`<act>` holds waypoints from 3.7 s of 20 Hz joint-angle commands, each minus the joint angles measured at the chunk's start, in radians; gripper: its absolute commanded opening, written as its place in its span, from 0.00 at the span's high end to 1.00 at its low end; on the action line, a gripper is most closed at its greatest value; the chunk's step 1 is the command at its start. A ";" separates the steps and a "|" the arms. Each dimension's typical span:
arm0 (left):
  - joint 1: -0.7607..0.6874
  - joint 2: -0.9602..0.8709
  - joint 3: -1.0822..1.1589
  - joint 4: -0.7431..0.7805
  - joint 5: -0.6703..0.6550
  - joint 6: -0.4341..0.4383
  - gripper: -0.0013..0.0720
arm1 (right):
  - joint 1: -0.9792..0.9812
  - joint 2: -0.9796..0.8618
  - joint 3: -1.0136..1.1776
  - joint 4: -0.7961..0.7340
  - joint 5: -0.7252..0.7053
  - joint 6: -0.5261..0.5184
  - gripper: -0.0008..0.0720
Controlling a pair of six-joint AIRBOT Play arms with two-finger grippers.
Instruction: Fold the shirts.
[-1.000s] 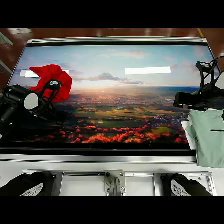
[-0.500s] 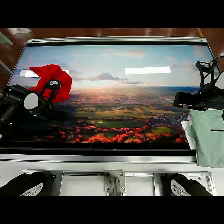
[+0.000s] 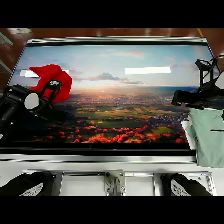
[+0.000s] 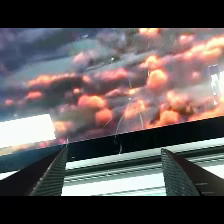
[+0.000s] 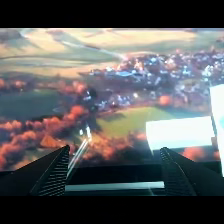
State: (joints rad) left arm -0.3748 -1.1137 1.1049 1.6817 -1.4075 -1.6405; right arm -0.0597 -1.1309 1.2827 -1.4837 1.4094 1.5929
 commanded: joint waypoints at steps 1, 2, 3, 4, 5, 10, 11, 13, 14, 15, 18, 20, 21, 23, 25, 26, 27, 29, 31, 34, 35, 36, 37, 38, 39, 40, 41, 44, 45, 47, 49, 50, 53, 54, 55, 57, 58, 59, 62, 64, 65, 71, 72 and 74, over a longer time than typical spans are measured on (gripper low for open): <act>0.000 -0.021 0.000 -0.013 0.010 0.000 0.03 | 0.000 0.000 0.001 0.007 -0.011 0.000 0.05; 0.000 -0.030 0.000 -0.025 0.010 -0.001 0.03 | 0.000 0.000 0.001 0.005 -0.010 0.000 0.05; 0.000 -0.038 0.000 -0.059 0.011 -0.024 0.03 | 0.000 0.000 0.001 0.005 -0.007 -0.001 0.05; 0.000 -0.048 0.000 -0.096 0.013 -0.056 0.02 | 0.000 0.000 0.001 0.001 -0.007 -0.008 0.05; 0.000 -0.057 0.000 -0.114 0.012 -0.067 0.02 | 0.000 -0.001 0.001 -0.003 -0.006 -0.013 0.05; 0.000 -0.097 0.000 -0.127 0.109 -0.103 0.03 | 0.000 -0.001 0.001 -0.018 -0.007 -0.045 0.05; 0.000 -0.104 0.000 -0.148 0.159 -0.098 0.03 | 0.000 -0.001 0.001 -0.015 -0.008 -0.045 0.05; 0.001 -0.105 0.000 -0.132 0.230 -0.025 0.03 | 0.000 -0.001 0.001 -0.013 -0.007 -0.045 0.05; 0.005 -0.106 0.000 -0.085 0.310 -0.035 0.03 | 0.000 -0.001 0.001 -0.014 -0.008 -0.045 0.05; 0.019 -0.108 0.008 -0.035 0.398 -0.066 0.02 | 0.000 -0.001 0.001 -0.014 -0.013 -0.045 0.05; 0.169 -0.198 0.176 0.005 0.481 -0.186 0.02 | 0.001 -0.001 0.001 -0.013 -0.033 -0.047 0.05; 0.282 -0.319 0.346 -0.032 0.480 -0.186 0.02 | 0.001 -0.001 0.001 -0.009 -0.033 -0.053 0.05; 0.325 -0.391 0.427 -0.055 0.472 -0.186 0.02 | 0.001 -0.001 0.001 -0.002 -0.034 -0.053 0.06; 0.379 -0.528 0.556 -0.092 0.409 -0.186 0.02 | 0.001 -0.001 0.001 0.022 -0.034 -0.053 0.06; 0.412 -0.640 0.652 -0.093 0.295 -0.182 0.02 | 0.001 -0.001 0.001 0.037 -0.033 -0.052 0.06; 0.426 -0.683 0.684 -0.093 0.253 -0.182 0.02 | 0.001 -0.001 0.001 0.036 -0.034 -0.053 0.06; 0.437 -0.722 0.706 -0.093 0.220 -0.182 0.02 | 0.000 -0.001 0.001 0.034 -0.036 -0.053 0.06; 0.451 -0.777 0.715 -0.110 0.219 -0.182 0.02 | 0.001 -0.001 0.001 0.039 -0.038 -0.052 0.06; 0.455 -0.814 0.715 -0.140 0.266 -0.178 0.02 | 0.001 -0.001 0.001 0.050 -0.031 -0.045 0.06; 0.457 -0.860 0.715 -0.138 0.296 -0.179 0.02 | 0.001 -0.001 0.001 0.075 -0.027 -0.038 0.06; 0.457 -0.870 0.715 -0.138 0.295 -0.179 0.02 | 0.001 -0.001 0.001 0.089 -0.027 -0.037 0.06; 0.457 -0.877 0.715 -0.138 0.297 -0.179 0.02 | 0.001 -0.001 0.001 0.101 -0.024 -0.037 0.06; 0.457 -0.880 0.715 -0.138 0.296 -0.180 0.16 | 0.001 -0.001 0.001 0.117 -0.020 -0.037 0.06; 0.457 -0.880 0.715 -0.138 0.292 -0.179 0.56 | 0.001 -0.001 0.001 0.128 -0.018 -0.037 0.06; 0.456 -0.877 0.719 -0.142 0.282 -0.178 0.75 | 0.001 -0.001 0.001 0.143 -0.018 -0.037 0.06; 0.455 -0.870 0.730 -0.157 0.259 -0.175 0.93 | 0.001 -0.001 0.001 0.148 -0.018 -0.037 0.06; 0.454 -0.855 0.742 -0.186 0.238 -0.149 0.93 | 0.001 -0.001 0.001 0.147 -0.018 -0.037 0.06; 0.420 -0.724 0.761 -0.240 0.212 -0.078 0.93 | 0.001 0.000 0.001 0.146 -0.018 -0.038 0.06; 0.396 -0.652 0.761 -0.242 0.207 -0.060 0.93 | 0.000 0.000 0.001 0.142 -0.018 -0.038 0.06; 0.333 -0.493 0.761 -0.243 0.198 -0.016 0.93 | 0.000 0.002 0.002 0.132 -0.001 -0.057 0.06; 0.248 -0.324 0.761 -0.242 0.198 0.018 0.93 | 0.001 0.023 0.007 0.098 0.057 -0.097 0.06; 0.203 -0.248 0.761 -0.242 0.198 0.017 0.93 | 0.000 0.042 0.008 0.062 0.081 -0.103 0.06; 0.043 -0.068 0.760 -0.243 0.173 -0.016 0.93 | 0.000 0.141 0.008 -0.030 0.137 -0.110 0.06; -0.022 -0.037 0.760 -0.243 0.150 -0.041 0.93 | 0.000 0.179 0.008 -0.041 0.153 -0.113 0.06; -0.090 -0.024 0.755 -0.242 0.123 -0.061 0.93 | 0.000 0.210 0.008 -0.048 0.166 -0.116 0.06; -0.229 -0.032 0.718 -0.242 0.110 -0.099 0.93 | 0.000 0.264 0.008 -0.060 0.190 -0.121 0.06; -0.294 -0.041 0.675 -0.242 0.141 -0.124 0.93 | 0.000 0.284 0.008 -0.069 0.205 -0.121 0.06; -0.362 -0.058 0.617 -0.242 0.185 -0.145 0.93 | 0.000 0.294 0.008 -0.086 0.221 -0.124 0.06; -0.536 -0.166 0.439 -0.247 0.382 -0.246 0.93 | 0.000 0.298 0.008 -0.131 0.256 -0.136 0.06; -0.623 -0.286 0.378 -0.318 0.514 -0.277 0.93 | 0.000 0.298 0.007 -0.130 0.245 -0.135 0.06; -0.650 -0.350 0.377 -0.363 0.548 -0.277 0.93 | 0.000 0.298 0.005 -0.129 0.243 -0.135 0.06; -0.521 -0.441 0.398 -0.492 0.327 -0.187 0.04 | 0.000 0.269 -0.085 -0.124 0.222 -0.154 0.05; -0.460 -0.410 0.398 -0.467 0.249 -0.152 0.04 | 0.000 0.261 -0.132 -0.121 0.210 -0.164 0.05; -0.328 -0.340 0.384 -0.394 0.105 -0.100 0.04 | 0.000 0.238 -0.246 -0.119 0.199 -0.181 0.06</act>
State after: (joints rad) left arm -0.8364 -1.5047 1.5013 1.2404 -1.1027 -1.8236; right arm -0.0597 -0.8707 1.1477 -1.6051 1.6279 1.4338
